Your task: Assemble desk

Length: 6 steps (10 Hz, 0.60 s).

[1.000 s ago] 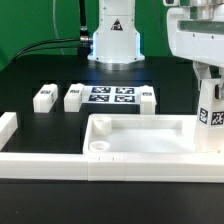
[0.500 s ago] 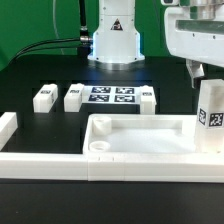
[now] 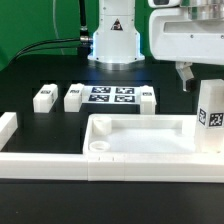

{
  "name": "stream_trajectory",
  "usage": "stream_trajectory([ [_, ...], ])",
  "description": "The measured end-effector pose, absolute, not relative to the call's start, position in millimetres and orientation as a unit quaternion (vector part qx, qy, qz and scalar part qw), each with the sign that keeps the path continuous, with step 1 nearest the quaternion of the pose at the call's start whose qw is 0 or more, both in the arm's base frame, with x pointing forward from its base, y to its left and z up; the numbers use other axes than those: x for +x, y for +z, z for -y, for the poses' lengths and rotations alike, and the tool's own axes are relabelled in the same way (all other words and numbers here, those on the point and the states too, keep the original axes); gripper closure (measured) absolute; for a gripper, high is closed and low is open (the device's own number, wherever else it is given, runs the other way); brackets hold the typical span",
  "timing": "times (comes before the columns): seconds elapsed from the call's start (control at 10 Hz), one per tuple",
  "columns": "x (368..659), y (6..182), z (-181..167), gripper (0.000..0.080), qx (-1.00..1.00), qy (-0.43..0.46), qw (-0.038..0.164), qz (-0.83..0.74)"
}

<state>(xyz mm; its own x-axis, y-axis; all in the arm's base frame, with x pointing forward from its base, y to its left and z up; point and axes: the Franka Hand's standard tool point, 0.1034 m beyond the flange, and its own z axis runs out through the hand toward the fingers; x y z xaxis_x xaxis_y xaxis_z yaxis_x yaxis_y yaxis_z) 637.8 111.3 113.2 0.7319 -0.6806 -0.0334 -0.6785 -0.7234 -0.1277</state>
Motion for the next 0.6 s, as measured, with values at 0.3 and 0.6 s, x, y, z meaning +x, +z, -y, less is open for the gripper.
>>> stream_trajectory([
  [0.3, 636.0, 107.6, -114.6, 0.015, -0.971, -0.015, 0.057, -0.232],
  [0.6, 634.9, 106.3, -114.5, 0.019, -0.99, -0.021, 0.051, -0.128],
])
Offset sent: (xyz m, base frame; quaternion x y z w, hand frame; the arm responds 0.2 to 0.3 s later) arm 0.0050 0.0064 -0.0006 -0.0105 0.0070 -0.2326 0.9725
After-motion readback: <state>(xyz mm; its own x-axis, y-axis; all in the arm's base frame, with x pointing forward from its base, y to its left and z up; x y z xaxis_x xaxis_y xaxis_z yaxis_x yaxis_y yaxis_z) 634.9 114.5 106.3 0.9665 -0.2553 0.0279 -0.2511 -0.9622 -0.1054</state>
